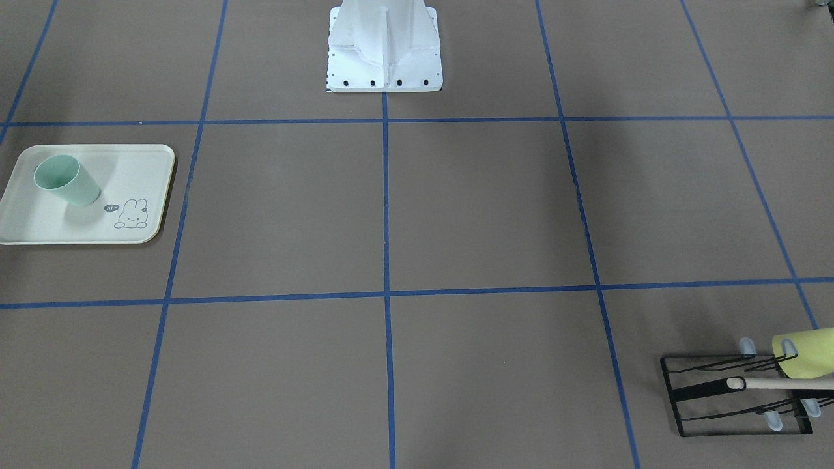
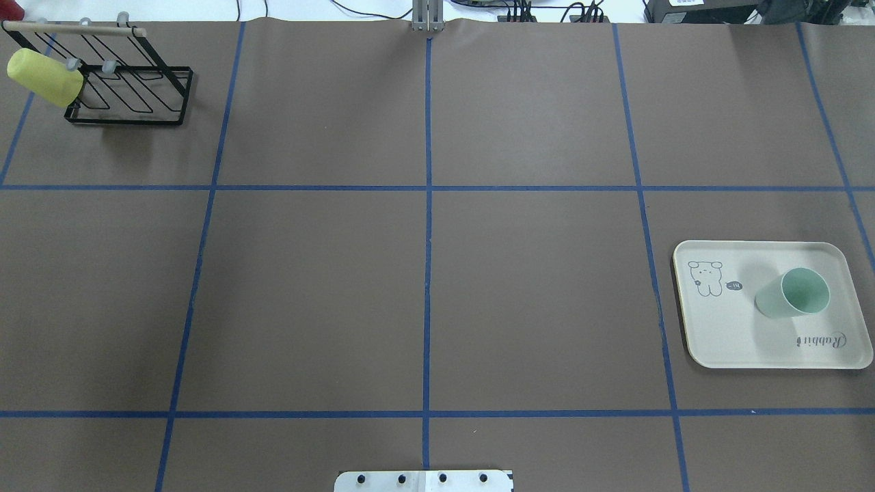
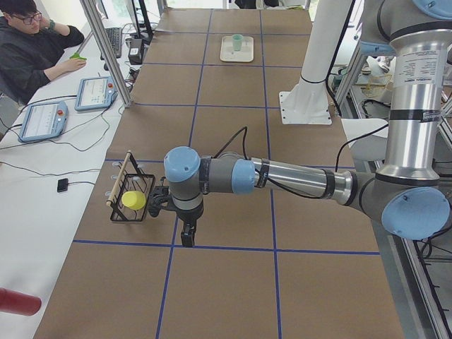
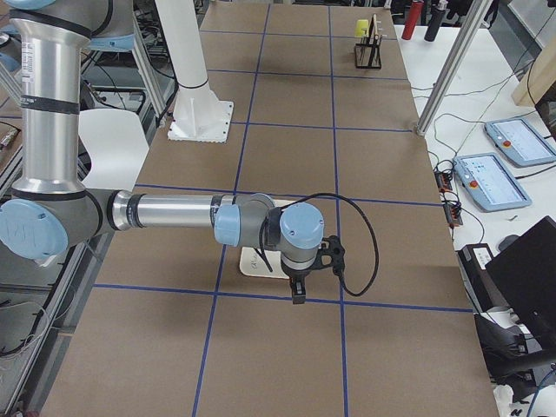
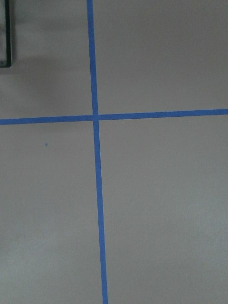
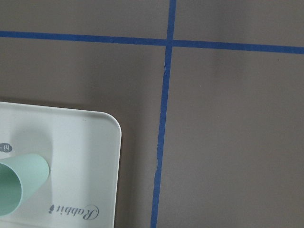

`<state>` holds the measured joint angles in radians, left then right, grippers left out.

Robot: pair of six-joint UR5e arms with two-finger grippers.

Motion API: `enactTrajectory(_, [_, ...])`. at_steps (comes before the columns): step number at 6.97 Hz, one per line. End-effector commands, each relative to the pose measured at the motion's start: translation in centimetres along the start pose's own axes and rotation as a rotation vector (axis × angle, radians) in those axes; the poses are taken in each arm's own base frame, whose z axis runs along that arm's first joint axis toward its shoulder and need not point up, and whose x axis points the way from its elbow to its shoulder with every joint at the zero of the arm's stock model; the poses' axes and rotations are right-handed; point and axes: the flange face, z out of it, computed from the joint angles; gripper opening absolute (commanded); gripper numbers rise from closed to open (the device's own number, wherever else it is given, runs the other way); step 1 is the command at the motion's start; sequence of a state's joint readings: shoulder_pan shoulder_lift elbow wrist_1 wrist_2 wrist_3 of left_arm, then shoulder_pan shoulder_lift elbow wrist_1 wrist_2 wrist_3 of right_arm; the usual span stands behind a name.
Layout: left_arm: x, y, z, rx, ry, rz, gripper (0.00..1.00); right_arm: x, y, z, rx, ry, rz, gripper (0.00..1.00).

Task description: Left arm grabs green cup and hands to right arm on tray

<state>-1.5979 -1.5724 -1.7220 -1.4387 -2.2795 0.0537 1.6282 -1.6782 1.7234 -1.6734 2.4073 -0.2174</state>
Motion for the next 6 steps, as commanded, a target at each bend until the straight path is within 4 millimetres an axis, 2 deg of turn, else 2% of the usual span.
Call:
enactTrajectory(1, [0.13, -0.20, -0.09, 0.001, 0.000, 0.002, 1.00, -0.01, -0.01, 0.04, 0.000, -0.001, 0.000, 0.99])
enactTrajectory(6, [-0.34, 0.24, 0.51, -0.010, 0.002, -0.008, 1.00, -0.08, -0.02, -0.06, 0.004, -0.007, 0.000, 0.99])
